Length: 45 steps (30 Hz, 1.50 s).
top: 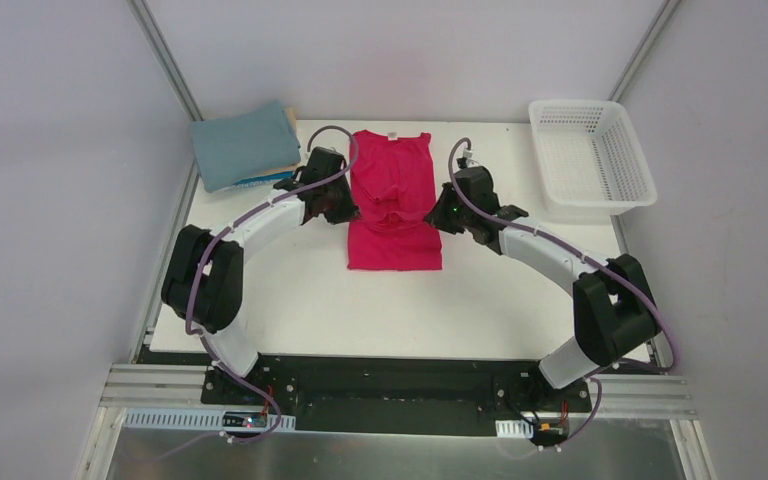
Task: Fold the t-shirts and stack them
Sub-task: Fold the folded rectangular tshirt in 1/3 of the way
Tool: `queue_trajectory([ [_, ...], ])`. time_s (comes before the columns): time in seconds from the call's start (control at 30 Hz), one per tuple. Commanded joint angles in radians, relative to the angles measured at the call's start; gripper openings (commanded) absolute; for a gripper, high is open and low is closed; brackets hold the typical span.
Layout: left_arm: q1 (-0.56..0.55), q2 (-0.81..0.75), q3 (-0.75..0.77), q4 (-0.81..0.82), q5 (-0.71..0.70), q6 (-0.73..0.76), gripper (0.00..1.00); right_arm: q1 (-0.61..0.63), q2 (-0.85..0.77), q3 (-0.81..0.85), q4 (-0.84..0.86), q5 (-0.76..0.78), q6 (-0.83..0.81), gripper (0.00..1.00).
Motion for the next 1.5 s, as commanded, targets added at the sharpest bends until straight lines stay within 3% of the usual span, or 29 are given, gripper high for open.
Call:
queue_trajectory([
  [0.0, 0.018, 0.038, 0.073, 0.009, 0.032, 0.037, 0.0, -0.025, 0.04, 0.072, 0.044, -0.025, -0.035, 0.0],
  [0.47, 0.062, 0.185, 0.154, 0.008, 0.045, 0.046, 0.0, -0.095, 0.181, 0.139, 0.104, -0.09, -0.048, 0.0],
  [0.7, 0.072, 0.246, 0.194, 0.009, 0.032, 0.044, 0.13, -0.104, 0.273, 0.184, 0.13, -0.076, -0.063, 0.0],
  [0.77, 0.074, 0.245, 0.206, 0.009, 0.035, 0.049, 0.22, -0.106, 0.283, 0.197, 0.129, -0.066, -0.063, 0.04],
  [0.83, 0.074, 0.224, 0.212, 0.01, 0.031, 0.056, 0.4, -0.109, 0.279, 0.21, 0.124, -0.061, -0.068, 0.11],
  [0.87, 0.073, 0.209, 0.21, 0.01, 0.029, 0.061, 0.46, -0.109, 0.272, 0.215, 0.117, -0.06, -0.068, 0.21],
  [0.93, 0.074, 0.168, 0.196, 0.01, 0.018, 0.068, 0.61, -0.11, 0.247, 0.214, 0.105, -0.069, -0.072, 0.48],
  [1.0, 0.074, 0.117, 0.165, 0.01, 0.011, 0.074, 0.84, -0.11, 0.213, 0.193, 0.094, -0.072, -0.073, 0.76],
  [1.03, 0.074, 0.086, 0.142, 0.01, 0.006, 0.073, 0.95, -0.109, 0.19, 0.173, 0.091, -0.071, -0.071, 0.86],
  [1.07, 0.074, 0.057, 0.117, 0.01, 0.002, 0.072, 0.98, -0.108, 0.158, 0.15, 0.091, -0.07, -0.067, 0.95],
  [1.1, 0.074, 0.026, 0.088, 0.01, -0.001, 0.073, 0.99, -0.108, 0.133, 0.124, 0.09, -0.076, -0.063, 0.99],
  [1.27, 0.073, -0.127, -0.088, 0.01, -0.004, 0.05, 0.99, -0.082, 0.049, 0.006, 0.118, -0.217, -0.061, 1.0],
  [1.47, 0.074, -0.276, -0.291, 0.006, -0.02, 0.019, 0.99, -0.027, 0.131, 0.04, 0.145, -0.338, -0.033, 1.0],
])
